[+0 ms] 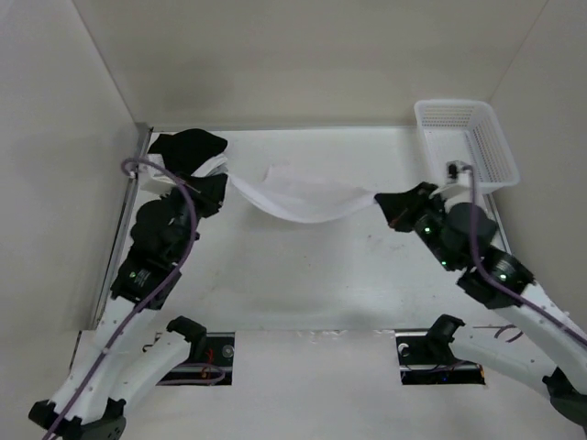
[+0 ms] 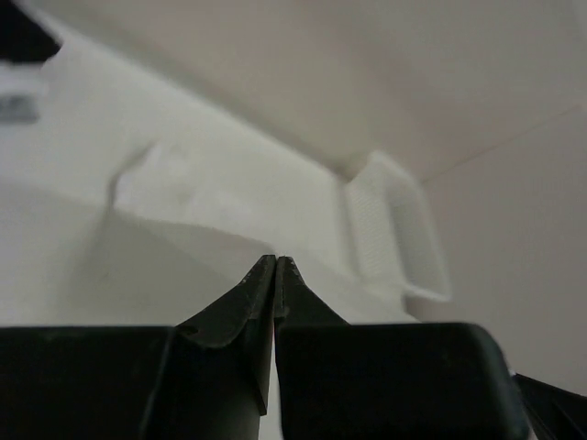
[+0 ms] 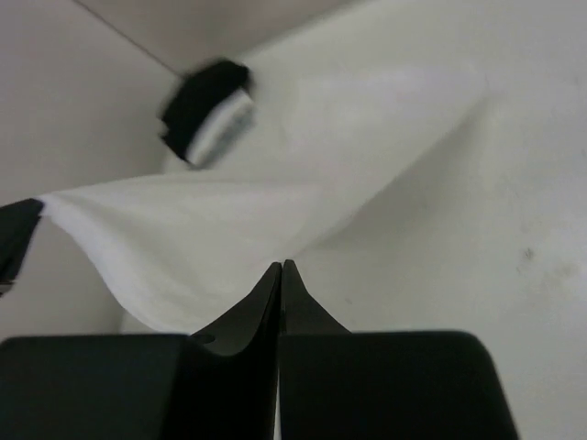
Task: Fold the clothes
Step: Fold the tank top
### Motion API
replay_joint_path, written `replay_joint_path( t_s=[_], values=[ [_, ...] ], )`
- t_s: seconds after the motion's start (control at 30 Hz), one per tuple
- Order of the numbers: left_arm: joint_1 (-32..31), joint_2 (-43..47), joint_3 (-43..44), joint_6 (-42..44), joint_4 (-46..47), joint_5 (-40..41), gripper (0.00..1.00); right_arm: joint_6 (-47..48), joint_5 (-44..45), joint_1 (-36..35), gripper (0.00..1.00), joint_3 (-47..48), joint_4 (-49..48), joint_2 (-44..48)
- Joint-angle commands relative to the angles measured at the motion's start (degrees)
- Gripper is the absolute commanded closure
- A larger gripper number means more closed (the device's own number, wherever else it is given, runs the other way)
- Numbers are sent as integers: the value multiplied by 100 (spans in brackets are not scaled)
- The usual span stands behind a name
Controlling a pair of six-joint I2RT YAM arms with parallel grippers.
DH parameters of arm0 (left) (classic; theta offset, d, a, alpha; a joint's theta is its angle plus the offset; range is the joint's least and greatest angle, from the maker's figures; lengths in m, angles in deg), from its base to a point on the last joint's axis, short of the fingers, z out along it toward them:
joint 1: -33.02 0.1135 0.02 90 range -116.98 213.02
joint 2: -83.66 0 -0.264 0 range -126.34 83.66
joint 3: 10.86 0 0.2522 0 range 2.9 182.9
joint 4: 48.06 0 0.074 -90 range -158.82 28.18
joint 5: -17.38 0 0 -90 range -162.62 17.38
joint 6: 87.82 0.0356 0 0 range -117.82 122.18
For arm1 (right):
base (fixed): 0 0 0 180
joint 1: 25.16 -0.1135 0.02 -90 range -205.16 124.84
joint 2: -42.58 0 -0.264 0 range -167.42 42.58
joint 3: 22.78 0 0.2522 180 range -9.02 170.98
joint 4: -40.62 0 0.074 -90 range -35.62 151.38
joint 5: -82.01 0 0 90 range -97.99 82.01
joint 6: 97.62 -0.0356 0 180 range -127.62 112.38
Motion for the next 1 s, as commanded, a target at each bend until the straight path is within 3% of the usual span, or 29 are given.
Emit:
replay_joint_path(
  t_s=[0.0, 0.17, 0.27, 0.43, 0.53, 0.67, 0.8, 0.97],
  values=[
    [-322, 412, 1087, 306, 310, 527, 100, 920, 993, -492, 100, 1368, 591, 318],
    [-788, 219, 2231, 666, 678, 898, 100, 1931, 1759, -1222, 100, 3145, 583, -15],
    [-991, -27, 2654, 789, 899, 942, 100, 2344, 1726, -1285, 100, 3806, 443, -349],
    [-966, -685, 2901, 1036, 1268, 1161, 99, 2416, 787, -338, 100, 4300, 389, -1148],
    [-545, -1317, 2883, 1054, 1260, 1162, 98, 1961, -310, 847, 100, 4221, 258, -1736],
    [614, -2511, 3005, 493, 1286, 312, 98, 1424, -1709, 2009, 100, 4334, -155, -2808],
    [1538, -3804, 3602, -264, 1321, -709, 99, 1396, -1992, 2467, 100, 5343, -24, -4030],
    [1794, -4474, 4788, -274, 1172, -1009, 99, 1423, -2124, 2644, 100, 7153, 573, -4971]
  ],
)
